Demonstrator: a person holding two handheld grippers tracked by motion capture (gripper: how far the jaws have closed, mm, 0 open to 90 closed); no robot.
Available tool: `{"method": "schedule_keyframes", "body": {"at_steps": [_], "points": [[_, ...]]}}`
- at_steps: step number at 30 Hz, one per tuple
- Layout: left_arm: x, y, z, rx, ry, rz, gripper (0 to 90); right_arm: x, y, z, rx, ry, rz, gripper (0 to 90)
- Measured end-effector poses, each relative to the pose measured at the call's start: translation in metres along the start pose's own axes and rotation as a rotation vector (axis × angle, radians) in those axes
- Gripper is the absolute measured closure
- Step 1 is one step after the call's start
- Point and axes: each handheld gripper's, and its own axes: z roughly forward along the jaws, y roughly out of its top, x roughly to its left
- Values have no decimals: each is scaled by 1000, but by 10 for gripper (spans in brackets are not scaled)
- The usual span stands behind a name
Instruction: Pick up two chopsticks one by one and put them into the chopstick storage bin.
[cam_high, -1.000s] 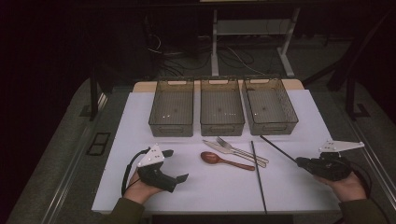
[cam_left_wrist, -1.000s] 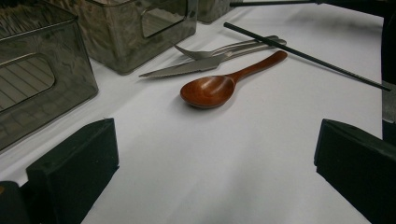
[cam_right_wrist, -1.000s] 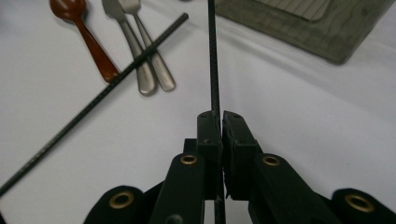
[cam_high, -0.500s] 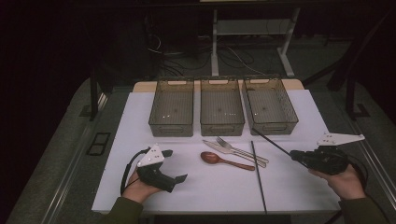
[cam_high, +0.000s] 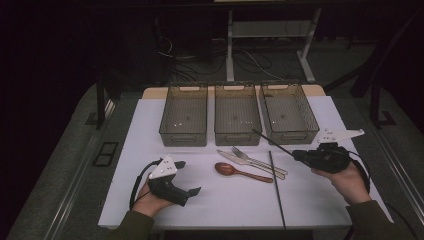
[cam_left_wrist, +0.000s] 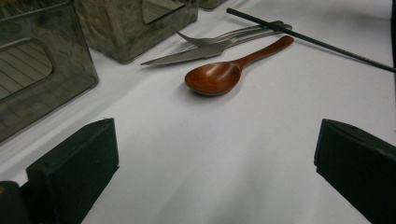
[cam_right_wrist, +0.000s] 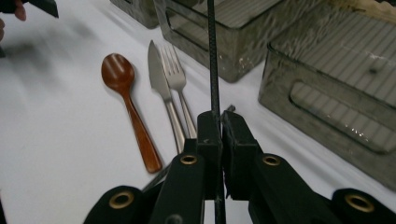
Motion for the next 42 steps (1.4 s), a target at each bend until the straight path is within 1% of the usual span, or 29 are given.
{"method": "schedule_keyframes", "body": {"at_steps": [5, 8, 9, 10, 12, 14, 16, 17, 19, 20, 21, 22, 23, 24, 32, 38, 39, 40, 42], "points": [[-1, 0, -1, -5, 0, 1, 0, 2, 15, 14, -7, 7, -6, 851], [-1, 0, 0, 4, 2, 7, 0, 5, 24, 21, -13, 18, -16, 851], [-1, 0, 0, 2, 4, 9, 0, 7, 30, 26, -13, 22, -26, 851], [-1, 0, 0, 0, 4, 10, 0, 7, 30, 26, -13, 22, -26, 851], [-1, 0, 0, 1, 4, 11, 0, 9, 36, 30, -11, 19, -34, 851], [-1, 0, -1, 3, 5, 12, 0, 11, 42, 34, -17, 22, -33, 851], [-1, 0, 0, -3, 5, 2, 0, 12, 48, 37, -21, 22, -34, 851], [-1, 0, 0, -5, 6, 3, 0, 12, 55, 40, -31, 17, -26, 851], [-2, 1, 0, -4, 6, 7, 0, 13, 58, 41, -35, 15, -26, 851], [-2, 1, 0, -2, 9, 10, 0, 14, 65, 43, -42, 12, -24, 851], [-2, 1, 0, -1, 9, 11, 0, 14, 65, 43, -42, 12, -24, 851], [-2, 1, 0, -4, 8, 8, 0, 14, 68, 45, -44, 9, -21, 851], [-2, 1, 1, -7, 8, 9, 0, 15, 76, 49, -41, 7, -28, 851], [-2, 1, 1, -8, 7, 11, 0, 15, 76, 49, -41, 7, -28, 851], [-2, 1, 1, -9, 4, 9, 0, 27, 108, 76, -24, -6, -59, 851], [-2, 2, 0, -15, 2, 11, 0, 34, 125, 97, -8, -5, -62, 851], [-2, 2, 0, -14, 3, 12, 0, 37, 131, 104, -3, -8, -64, 851], [-2, 2, 0, -14, 3, 12, 0, 37, 131, 104, -3, -8, -64, 851], [-1, 2, -1, -11, 5, 15, 0, 39, 137, 110, -5, -6, -60, 851]]}}
